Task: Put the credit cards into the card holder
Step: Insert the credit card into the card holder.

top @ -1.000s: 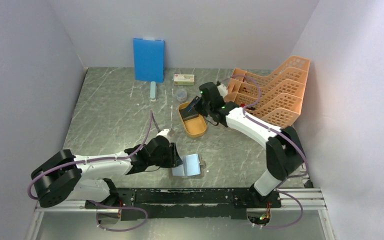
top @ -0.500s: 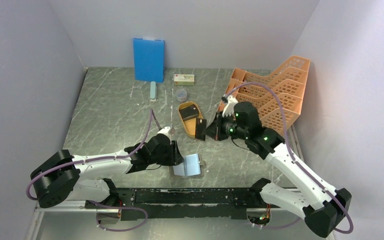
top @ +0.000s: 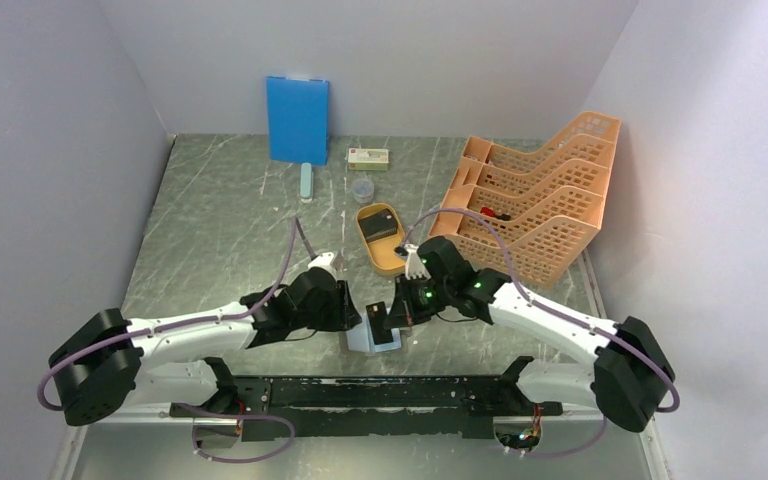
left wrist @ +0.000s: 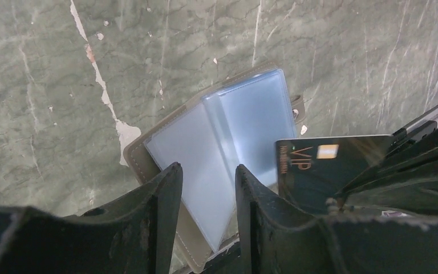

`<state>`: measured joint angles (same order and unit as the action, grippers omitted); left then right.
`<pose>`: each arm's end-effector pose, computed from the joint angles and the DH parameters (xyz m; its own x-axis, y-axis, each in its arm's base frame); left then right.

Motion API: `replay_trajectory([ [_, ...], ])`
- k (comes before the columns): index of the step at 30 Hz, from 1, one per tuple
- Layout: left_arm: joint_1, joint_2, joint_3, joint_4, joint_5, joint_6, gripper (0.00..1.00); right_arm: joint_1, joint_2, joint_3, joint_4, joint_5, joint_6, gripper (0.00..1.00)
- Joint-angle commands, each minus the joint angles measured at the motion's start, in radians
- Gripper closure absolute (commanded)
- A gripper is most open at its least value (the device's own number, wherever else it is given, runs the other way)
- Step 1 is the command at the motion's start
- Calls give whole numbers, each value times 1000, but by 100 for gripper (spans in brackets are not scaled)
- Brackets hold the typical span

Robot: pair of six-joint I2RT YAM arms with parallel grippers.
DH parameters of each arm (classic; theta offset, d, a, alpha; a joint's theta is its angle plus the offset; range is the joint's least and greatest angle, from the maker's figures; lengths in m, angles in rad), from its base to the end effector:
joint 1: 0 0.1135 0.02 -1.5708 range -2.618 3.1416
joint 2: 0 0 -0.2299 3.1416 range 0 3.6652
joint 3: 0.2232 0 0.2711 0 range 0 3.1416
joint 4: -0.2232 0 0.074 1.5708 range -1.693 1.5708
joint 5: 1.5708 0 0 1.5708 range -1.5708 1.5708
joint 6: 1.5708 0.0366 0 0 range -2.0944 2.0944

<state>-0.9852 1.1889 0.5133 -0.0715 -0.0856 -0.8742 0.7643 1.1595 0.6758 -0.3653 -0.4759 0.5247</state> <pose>0.1459 -0.2143 0.1333 -0.8513 -0.0991 -0.5153 0.2225 0.8212 -0.5255 0.1764 0.1923 0.1744 -0.8866 -0.2331 -0.3996 -0.4501 0.6343 0.6286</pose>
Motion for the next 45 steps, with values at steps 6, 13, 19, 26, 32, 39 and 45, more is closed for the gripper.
replay_trajectory([
  [6, -2, -22, -60, -16, -42, -6, 56, 28, 118, -40, 146, 49, 108, 100],
  [13, -2, 17, -86, 18, -37, -17, 57, 28, 157, -60, 167, 40, 115, 100],
  [19, -1, 26, -92, 23, -36, -18, 57, 27, 181, -70, 210, 20, 138, 100],
  [26, -1, 27, -97, 29, -33, -22, 58, 27, 219, -81, 252, 25, 164, 100],
  [32, -2, 28, -98, 32, -32, -25, 58, 27, 242, -84, 275, 20, 168, 100],
  [39, -3, 32, -101, 33, -29, -27, 58, 27, 251, -96, 302, 1, 180, 100],
  [45, -2, 30, -96, 25, -32, -25, 58, 27, 259, -108, 332, -10, 203, 100],
])
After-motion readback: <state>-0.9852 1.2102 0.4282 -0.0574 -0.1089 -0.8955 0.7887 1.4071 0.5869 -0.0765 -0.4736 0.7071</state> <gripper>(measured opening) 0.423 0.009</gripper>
